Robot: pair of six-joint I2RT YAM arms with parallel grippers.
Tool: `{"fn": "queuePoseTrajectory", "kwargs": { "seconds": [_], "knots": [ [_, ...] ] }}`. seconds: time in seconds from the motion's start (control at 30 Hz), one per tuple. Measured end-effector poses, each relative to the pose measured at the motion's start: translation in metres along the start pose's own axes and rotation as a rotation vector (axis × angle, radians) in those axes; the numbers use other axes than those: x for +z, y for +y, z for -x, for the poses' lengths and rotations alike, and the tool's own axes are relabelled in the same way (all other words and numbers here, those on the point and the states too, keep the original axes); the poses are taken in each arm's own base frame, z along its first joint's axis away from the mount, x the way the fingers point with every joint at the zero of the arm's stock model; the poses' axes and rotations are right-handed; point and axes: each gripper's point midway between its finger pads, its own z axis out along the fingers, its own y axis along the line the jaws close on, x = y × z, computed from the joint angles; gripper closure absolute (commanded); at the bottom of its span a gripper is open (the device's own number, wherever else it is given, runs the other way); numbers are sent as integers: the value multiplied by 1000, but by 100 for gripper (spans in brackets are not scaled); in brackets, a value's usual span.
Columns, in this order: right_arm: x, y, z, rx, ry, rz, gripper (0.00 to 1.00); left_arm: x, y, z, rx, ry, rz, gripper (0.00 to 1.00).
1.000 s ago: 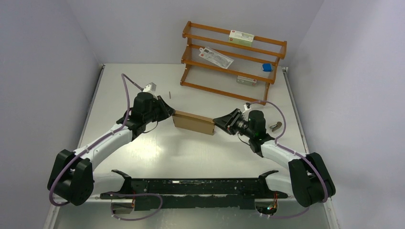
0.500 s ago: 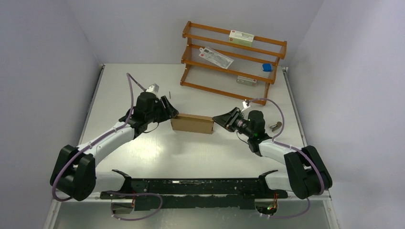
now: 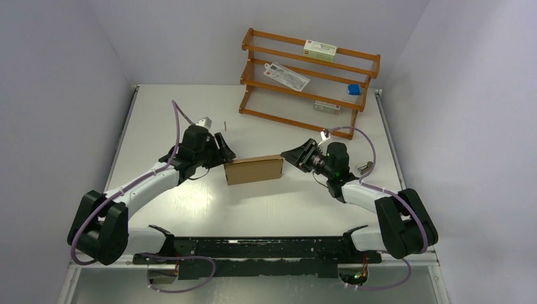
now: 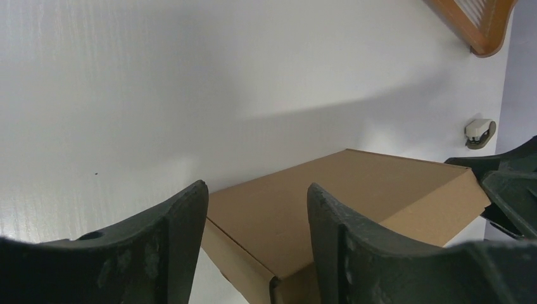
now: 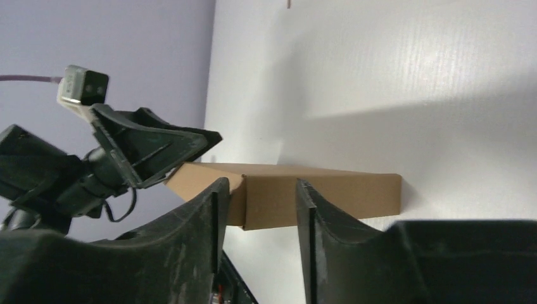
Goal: Fold the paper box
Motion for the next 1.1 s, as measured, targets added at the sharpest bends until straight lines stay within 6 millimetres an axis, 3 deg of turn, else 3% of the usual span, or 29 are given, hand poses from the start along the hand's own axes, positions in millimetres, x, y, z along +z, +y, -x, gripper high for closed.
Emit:
{"fn": "queuePoseTrajectory", "kwargs": {
  "seconds": [0.17,0.5,0.73,1.1],
  "knots": [
    [0,-9,-1,5,18,-67,35,-3,-1,13,4,-19,7,20],
    [-7,-8,-6,82,45,-92,28,-41,-24,37,-33,-123,-82,3],
    [-5,1,-6,120,57,-62,27,-51,-17,20,-110,-110,-95,3],
    [-5,10,-9,143,83,-21,29,-48,-19,-6,-211,-21,-147,15]
  ]
}}
